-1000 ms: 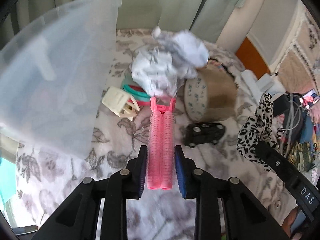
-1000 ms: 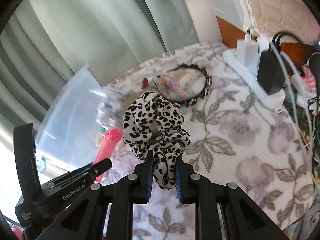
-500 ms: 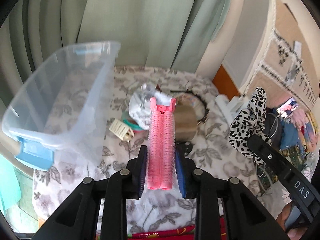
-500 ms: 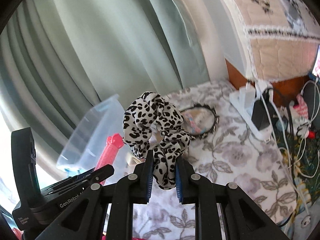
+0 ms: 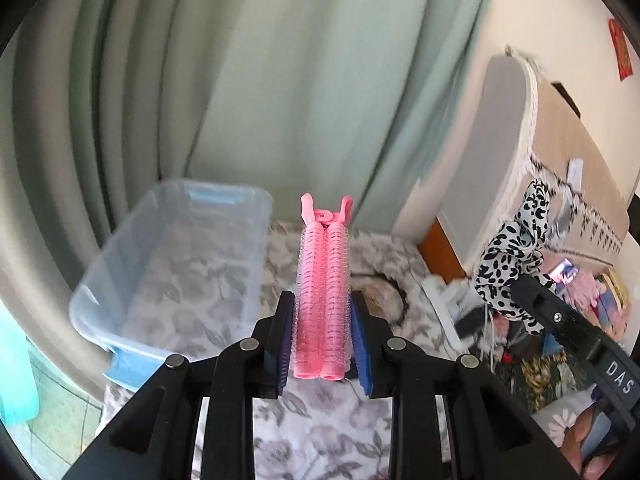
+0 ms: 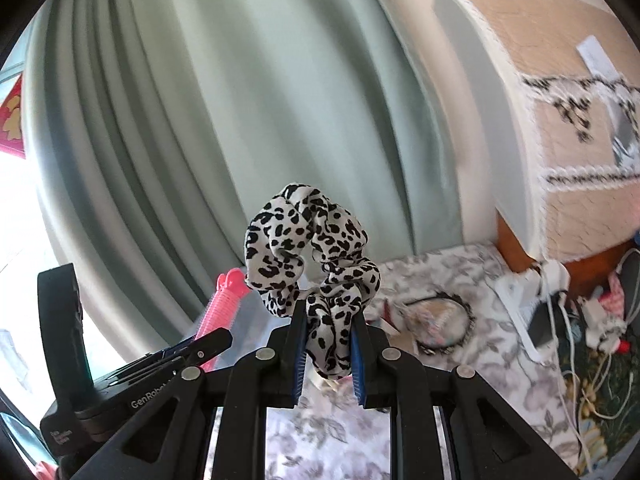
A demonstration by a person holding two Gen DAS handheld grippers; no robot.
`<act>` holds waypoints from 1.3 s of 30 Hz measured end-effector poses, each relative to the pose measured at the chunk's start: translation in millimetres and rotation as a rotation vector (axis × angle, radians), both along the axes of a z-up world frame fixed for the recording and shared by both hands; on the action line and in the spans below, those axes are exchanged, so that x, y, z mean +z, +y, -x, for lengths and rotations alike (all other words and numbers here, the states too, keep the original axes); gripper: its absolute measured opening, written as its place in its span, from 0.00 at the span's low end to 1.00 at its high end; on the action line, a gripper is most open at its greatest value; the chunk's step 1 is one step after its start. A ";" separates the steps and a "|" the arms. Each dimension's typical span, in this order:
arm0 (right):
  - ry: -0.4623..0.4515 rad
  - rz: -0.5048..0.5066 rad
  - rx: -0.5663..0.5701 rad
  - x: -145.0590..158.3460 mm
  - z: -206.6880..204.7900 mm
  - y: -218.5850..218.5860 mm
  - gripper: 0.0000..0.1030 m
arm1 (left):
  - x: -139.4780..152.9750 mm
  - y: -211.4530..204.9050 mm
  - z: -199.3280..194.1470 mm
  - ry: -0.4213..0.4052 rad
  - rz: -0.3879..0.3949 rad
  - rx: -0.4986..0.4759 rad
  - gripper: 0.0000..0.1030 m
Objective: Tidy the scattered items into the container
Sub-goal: 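Carry the pink roller and scrunchie over the clear box with both tools, then open both tools to drop the roller and scrunchie into the box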
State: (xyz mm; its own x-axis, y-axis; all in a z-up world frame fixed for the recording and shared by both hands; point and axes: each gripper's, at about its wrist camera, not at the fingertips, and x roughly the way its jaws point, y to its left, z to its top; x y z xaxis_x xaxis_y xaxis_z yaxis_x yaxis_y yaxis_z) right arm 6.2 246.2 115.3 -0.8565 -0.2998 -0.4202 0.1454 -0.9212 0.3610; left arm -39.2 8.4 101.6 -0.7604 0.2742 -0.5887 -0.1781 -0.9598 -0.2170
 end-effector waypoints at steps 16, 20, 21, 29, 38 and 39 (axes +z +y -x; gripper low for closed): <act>-0.080 -0.114 0.156 -14.6 57.9 -90.8 0.20 | -27.5 -93.3 35.4 -0.058 -0.106 0.158 0.27; -0.101 -0.129 0.190 -20.9 70.8 -111.2 0.20 | -34.3 -108.7 44.0 -0.073 -0.118 0.182 0.27; -0.108 -0.132 0.197 -22.8 74.3 -115.6 0.20 | -35.5 -111.7 45.6 -0.075 -0.121 0.186 0.27; -0.150 -0.164 0.264 -33.7 93.6 -149.1 0.20 | -46.0 -131.8 56.5 -0.104 -0.143 0.220 0.27; -0.227 -0.167 0.325 -56.5 110.4 -177.7 0.21 | -53.7 -144.2 65.9 -0.137 -0.138 0.248 0.27; -0.238 -0.166 0.330 -59.5 112.6 -179.5 0.21 | -54.4 -144.7 66.4 -0.140 -0.137 0.249 0.27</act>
State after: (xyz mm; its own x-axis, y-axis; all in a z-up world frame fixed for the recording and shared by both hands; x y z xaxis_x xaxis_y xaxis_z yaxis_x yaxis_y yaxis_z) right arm -106.3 66.7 55.8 -0.5997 -0.4529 -0.6597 0.3728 -0.8876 0.2705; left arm -105.6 -136.2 47.2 -0.7282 0.1737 -0.6630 0.0998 -0.9302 -0.3533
